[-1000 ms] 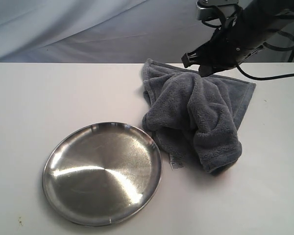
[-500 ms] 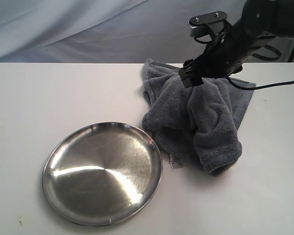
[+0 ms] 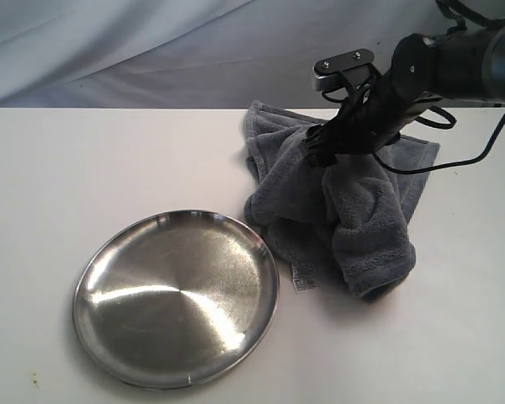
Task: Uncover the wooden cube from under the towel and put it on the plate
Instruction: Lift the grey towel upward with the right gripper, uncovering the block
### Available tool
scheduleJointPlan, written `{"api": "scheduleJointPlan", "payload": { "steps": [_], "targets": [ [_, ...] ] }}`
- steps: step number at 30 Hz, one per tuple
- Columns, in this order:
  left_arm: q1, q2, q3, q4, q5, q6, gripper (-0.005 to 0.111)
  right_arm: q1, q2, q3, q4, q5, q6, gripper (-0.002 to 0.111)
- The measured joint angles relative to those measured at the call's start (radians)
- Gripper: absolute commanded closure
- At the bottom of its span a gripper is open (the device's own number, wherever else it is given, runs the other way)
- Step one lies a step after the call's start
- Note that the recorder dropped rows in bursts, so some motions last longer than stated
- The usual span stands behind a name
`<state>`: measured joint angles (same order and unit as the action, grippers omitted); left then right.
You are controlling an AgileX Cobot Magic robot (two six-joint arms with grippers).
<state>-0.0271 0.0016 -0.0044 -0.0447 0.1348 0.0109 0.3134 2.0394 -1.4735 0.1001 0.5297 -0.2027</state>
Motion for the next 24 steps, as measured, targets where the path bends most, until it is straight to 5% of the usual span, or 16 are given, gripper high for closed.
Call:
{"api": "scheduleJointPlan", "payload": {
  "steps": [5,17,24],
  "targets": [
    [0.000,0.000,0.000,0.000,0.000,0.000,0.105,0.000,0.006,0.000,-0.002,0.007,0.000,0.049],
    [0.000,0.000,0.000,0.000,0.000,0.000,0.105,0.000,0.006,-0.010,-0.008,0.034,-0.004,0.107],
    [0.000,0.000,0.000,0.000,0.000,0.000,0.105,0.000,-0.017,-0.010,0.017,0.072,-0.004,0.108]
  ]
}}
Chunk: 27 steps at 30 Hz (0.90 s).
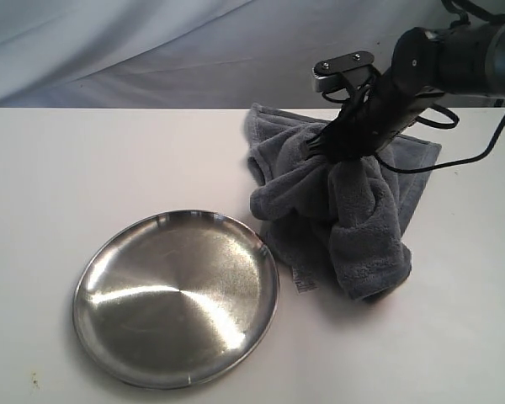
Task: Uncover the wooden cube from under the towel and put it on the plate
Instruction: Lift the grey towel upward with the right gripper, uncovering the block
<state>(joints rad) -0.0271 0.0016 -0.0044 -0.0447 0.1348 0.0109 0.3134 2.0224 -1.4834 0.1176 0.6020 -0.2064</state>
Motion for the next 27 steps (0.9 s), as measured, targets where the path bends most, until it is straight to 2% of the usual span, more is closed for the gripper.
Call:
{"api": "scheduleJointPlan", "payload": {
  "steps": [14,21,23,27],
  "targets": [
    [0.000,0.000,0.000,0.000,0.000,0.000,0.105,0.000,-0.385,0.000,0.042,0.036,-0.019,0.108],
    [0.000,0.000,0.000,0.000,0.000,0.000,0.105,0.000,-0.437,0.000,0.055,0.006,-0.035,0.108],
    [0.000,0.000,0.000,0.000,0.000,0.000,0.105,0.000,-0.437,0.000,0.103,0.006,-0.046,0.108],
    [0.000,0.000,0.000,0.000,0.000,0.000,0.105,0.026,-0.437,0.000,0.355,0.013,-0.195,0.108]
  ]
}}
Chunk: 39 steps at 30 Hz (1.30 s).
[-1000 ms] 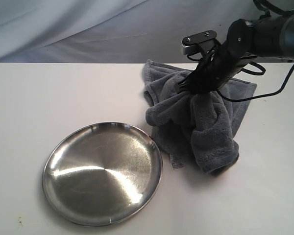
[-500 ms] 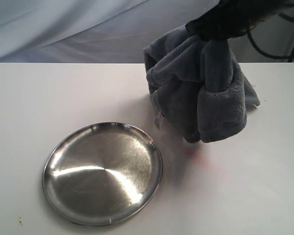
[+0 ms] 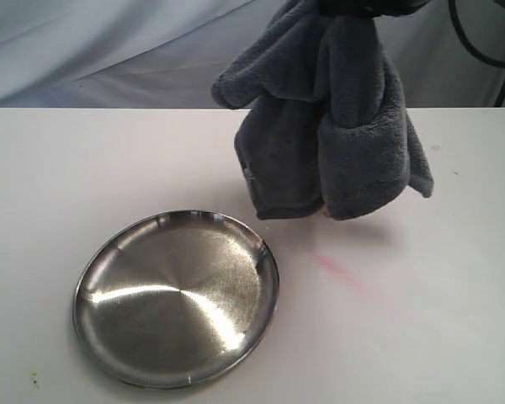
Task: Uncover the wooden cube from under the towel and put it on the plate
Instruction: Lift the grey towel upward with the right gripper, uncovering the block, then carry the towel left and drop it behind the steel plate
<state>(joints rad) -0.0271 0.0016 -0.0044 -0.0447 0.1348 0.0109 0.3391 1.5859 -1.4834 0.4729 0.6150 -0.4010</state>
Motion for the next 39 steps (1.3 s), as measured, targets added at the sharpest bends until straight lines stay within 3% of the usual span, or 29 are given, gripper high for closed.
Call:
{"api": "scheduleJointPlan", "payload": {
  "steps": [5,12,20,22,28,39],
  "targets": [
    [0.000,0.000,0.000,0.000,0.000,0.000,0.105,0.050,0.000,0.000,0.262,-0.010,-0.208,0.108],
    [0.000,0.000,0.000,0.000,0.000,0.000,0.105,0.068,0.021,0.000,0.356,-0.090,-0.282,0.108],
    [0.000,0.000,0.000,0.000,0.000,0.000,0.105,0.068,0.171,0.000,0.950,-0.036,-0.674,0.108],
    [0.000,0.000,0.000,0.000,0.000,0.000,0.105,0.070,0.194,0.000,1.008,-0.039,-0.753,0.108],
    [0.000,0.000,0.000,0.000,0.000,0.000,0.105,0.072,0.283,0.000,1.037,-0.244,-0.952,0.108],
    [0.000,0.000,0.000,0.000,0.000,0.000,0.105,0.075,0.421,-0.058,1.105,-0.315,-1.081,0.108]
  ]
}}
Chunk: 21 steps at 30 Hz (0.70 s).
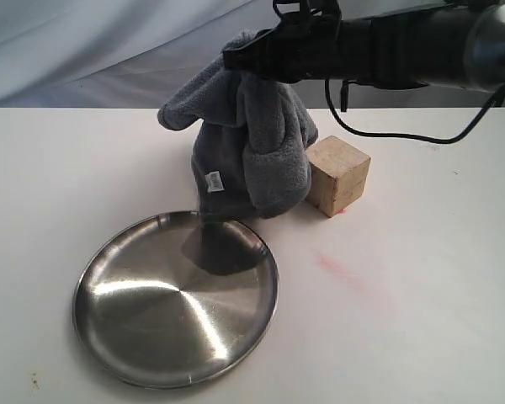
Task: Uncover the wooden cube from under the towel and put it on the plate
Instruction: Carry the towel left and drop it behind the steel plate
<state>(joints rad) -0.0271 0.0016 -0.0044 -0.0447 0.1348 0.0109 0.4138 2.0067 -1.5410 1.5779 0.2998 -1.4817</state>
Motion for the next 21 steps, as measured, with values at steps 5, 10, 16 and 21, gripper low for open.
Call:
{"api": "scheduleJointPlan", "payload": {
  "steps": [5,10,16,21],
  "targets": [
    [0.000,0.000,0.000,0.000,0.000,0.000,0.105,0.039,0.048,-0.096,-0.028,0.000,-0.006,0.108],
    [0.000,0.000,0.000,0.000,0.000,0.000,0.105,0.075,0.086,-0.116,-0.068,0.000,-0.008,0.108],
    [0.000,0.000,0.000,0.000,0.000,0.000,0.105,0.077,0.102,-0.116,-0.134,0.000,0.021,0.108],
    [0.000,0.000,0.000,0.000,0.000,0.000,0.105,0.079,0.102,-0.118,-0.164,-0.076,0.026,0.108]
  ]
}}
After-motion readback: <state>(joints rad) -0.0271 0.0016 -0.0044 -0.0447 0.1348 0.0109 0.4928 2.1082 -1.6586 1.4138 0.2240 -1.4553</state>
